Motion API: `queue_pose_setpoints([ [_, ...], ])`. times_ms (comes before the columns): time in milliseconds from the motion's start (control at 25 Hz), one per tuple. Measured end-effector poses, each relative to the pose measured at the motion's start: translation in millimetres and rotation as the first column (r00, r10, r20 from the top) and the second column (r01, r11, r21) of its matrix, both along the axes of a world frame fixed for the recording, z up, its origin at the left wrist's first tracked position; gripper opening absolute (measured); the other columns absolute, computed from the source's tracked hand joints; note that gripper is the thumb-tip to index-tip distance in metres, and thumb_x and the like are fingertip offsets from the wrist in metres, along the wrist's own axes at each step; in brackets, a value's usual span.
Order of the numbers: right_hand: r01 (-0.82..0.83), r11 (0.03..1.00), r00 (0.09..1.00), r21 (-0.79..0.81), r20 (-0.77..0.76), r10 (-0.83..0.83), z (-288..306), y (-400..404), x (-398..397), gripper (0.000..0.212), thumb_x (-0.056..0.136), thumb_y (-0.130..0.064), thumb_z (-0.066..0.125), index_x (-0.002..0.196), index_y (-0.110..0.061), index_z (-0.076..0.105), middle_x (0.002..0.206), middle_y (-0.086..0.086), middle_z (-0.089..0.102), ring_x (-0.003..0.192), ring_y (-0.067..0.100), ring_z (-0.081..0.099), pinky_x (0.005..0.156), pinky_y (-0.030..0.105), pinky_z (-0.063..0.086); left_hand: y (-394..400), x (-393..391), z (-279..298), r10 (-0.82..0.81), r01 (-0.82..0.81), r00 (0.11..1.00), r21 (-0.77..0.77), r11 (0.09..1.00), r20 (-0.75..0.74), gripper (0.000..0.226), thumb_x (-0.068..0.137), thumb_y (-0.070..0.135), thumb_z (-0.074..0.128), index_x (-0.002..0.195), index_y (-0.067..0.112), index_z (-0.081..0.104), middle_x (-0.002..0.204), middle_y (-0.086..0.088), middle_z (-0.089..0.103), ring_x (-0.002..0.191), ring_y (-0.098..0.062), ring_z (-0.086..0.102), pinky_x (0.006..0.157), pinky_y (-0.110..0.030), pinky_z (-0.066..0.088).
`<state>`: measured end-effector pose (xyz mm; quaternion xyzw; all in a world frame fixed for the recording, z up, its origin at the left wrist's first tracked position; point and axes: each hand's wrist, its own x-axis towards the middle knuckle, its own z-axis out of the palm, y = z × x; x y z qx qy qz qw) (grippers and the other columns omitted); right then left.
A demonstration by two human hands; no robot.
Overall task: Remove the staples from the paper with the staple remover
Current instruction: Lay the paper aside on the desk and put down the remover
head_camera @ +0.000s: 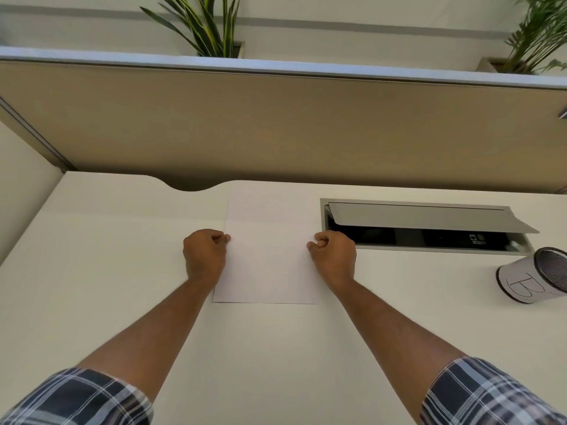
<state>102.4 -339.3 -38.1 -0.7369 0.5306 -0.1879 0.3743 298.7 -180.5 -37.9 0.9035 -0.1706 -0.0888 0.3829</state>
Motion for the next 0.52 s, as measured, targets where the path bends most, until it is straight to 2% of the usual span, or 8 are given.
queue_pose_setpoints([
  [120,0.007,1.0,1.0,0.002,-0.006,-0.007,-3.1,0.5,0.3,0.016,0.085,-0.017,0.077,0.1,-0.012,0.076,0.081,0.0,0.072,0.076,0.012,0.064,0.074,0.022,0.046,-0.2,2.5,-2.6,-0.023,0.022,0.999,0.035,0.999,0.028,0.017,0.088,0.017,0.076,0.098,0.004,0.079,0.099,-0.01,0.077,0.096,-0.027,0.071,0.086,-0.025,0.047],
  [520,-0.018,1.0,1.0,-0.014,-0.025,0.018,-5.9,-4.9,4.3,0.02,0.086,-0.018,0.077,0.104,-0.011,0.077,0.087,0.0,0.074,0.078,0.009,0.063,0.077,0.021,0.047,-3.5,9.2,-5.1,-0.04,0.037,0.998,0.079,0.996,0.04,0.019,0.087,0.019,0.077,0.099,0.004,0.078,0.1,-0.01,0.076,0.096,-0.027,0.07,0.085,-0.027,0.048],
])
